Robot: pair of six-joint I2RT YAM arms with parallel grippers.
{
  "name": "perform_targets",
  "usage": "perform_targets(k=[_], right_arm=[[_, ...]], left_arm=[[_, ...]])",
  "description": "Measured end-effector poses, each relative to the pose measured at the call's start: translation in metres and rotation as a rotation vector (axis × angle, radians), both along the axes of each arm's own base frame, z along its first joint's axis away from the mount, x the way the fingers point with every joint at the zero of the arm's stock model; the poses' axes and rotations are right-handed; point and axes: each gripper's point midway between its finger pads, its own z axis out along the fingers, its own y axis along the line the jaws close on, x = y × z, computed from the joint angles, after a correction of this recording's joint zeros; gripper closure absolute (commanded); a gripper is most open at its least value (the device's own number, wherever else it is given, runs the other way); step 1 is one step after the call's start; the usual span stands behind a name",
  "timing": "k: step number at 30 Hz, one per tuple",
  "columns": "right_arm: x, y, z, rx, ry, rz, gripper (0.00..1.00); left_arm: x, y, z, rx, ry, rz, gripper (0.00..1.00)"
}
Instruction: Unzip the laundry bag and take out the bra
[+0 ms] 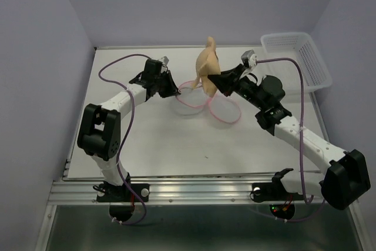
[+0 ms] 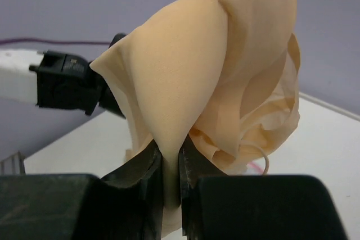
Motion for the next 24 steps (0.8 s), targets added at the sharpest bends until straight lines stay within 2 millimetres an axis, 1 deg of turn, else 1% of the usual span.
perform_targets(k=[2, 4, 8, 9, 11, 12, 13, 15, 18, 20, 22, 24], right_arm=[[0.007, -0.008, 0.014, 0.058, -0.020, -0.064, 0.99], [0.016, -0.015, 0.019, 0.090, -0.017, -0.119, 0.99], [0.044, -0.027, 0.011, 0.097, 0.030, -0.248, 0.99], [0.054, -0.033, 0.008, 0.091, 0.047, -0.292, 0.99], [0.074, -0.052, 0.005, 0.083, 0.070, -0.389, 0.98], [0.087, -0.068, 0.005, 0.077, 0.080, -0.452, 0.98], [0.095, -0.080, 0.005, 0.073, 0.087, -0.496, 0.98], [0.113, -0.114, 0.009, 0.062, 0.093, -0.616, 0.98], [0.138, -0.175, 0.023, 0.064, 0.092, -0.808, 0.98], [0.154, -0.223, 0.029, 0.065, 0.103, -0.947, 0.95], [0.165, -0.262, 0.027, 0.063, 0.122, -1.048, 0.95], [0.178, -0.307, 0.015, 0.054, 0.168, -1.150, 0.94]], left_arm=[[0.000, 0.002, -0.002, 0.002, 0.003, 0.004, 1.00], [-0.001, 0.003, -0.004, 0.003, 0.003, 0.003, 1.00], [-0.003, 0.004, -0.006, 0.006, 0.004, 0.000, 1.00], [-0.005, 0.004, -0.006, 0.007, 0.004, 0.000, 1.00], [-0.007, 0.005, -0.003, 0.005, -0.002, -0.001, 1.00], [-0.009, 0.006, 0.001, 0.003, -0.010, -0.002, 1.00], [-0.009, 0.006, 0.004, 0.001, -0.017, -0.002, 1.00], [-0.010, 0.006, 0.012, -0.005, -0.039, -0.004, 1.00], [-0.010, 0.007, 0.024, -0.011, -0.069, -0.007, 1.00], [-0.011, 0.007, 0.031, -0.015, -0.085, -0.008, 1.00], [-0.011, 0.007, 0.033, -0.015, -0.092, -0.009, 1.00], [-0.011, 0.008, 0.032, -0.012, -0.092, -0.009, 1.00]])
